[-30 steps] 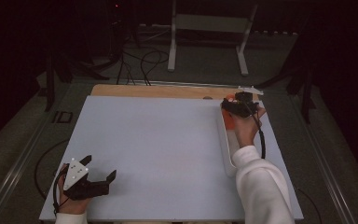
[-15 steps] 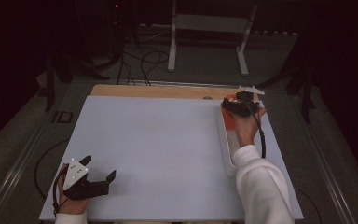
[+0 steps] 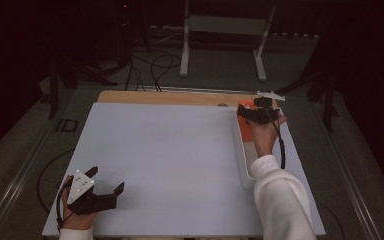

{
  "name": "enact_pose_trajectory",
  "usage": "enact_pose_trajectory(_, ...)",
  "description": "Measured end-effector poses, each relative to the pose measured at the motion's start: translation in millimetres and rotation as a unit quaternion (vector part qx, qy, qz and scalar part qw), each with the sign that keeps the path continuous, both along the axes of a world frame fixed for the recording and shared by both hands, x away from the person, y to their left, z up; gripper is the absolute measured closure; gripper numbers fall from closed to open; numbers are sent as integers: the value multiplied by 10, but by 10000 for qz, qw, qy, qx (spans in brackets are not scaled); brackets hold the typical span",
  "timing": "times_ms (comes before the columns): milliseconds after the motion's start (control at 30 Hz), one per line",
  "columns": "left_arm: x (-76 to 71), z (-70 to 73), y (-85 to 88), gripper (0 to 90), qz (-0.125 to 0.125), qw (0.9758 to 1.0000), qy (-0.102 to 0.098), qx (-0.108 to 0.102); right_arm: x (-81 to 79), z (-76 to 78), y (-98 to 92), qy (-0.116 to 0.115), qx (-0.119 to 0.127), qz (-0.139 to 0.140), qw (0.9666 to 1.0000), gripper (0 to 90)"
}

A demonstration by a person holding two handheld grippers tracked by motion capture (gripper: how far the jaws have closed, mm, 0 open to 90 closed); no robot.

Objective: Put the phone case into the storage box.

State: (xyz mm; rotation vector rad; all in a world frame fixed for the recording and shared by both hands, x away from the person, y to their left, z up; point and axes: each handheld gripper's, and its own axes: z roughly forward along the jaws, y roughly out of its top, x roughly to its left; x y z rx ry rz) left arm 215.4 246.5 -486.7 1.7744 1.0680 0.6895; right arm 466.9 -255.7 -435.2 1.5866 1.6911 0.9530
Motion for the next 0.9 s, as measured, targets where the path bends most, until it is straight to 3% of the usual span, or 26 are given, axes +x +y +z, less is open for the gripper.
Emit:
enact_pose_trajectory(733,-2,6,-4,0,10,10000,-22,-3,-118,110,-11,-226,75,325,9992,75)
enact_pose_trajectory(900,0,5,-10,0,0,10000,-15,2,-181,117,-1,-269,99,521,9982,75)
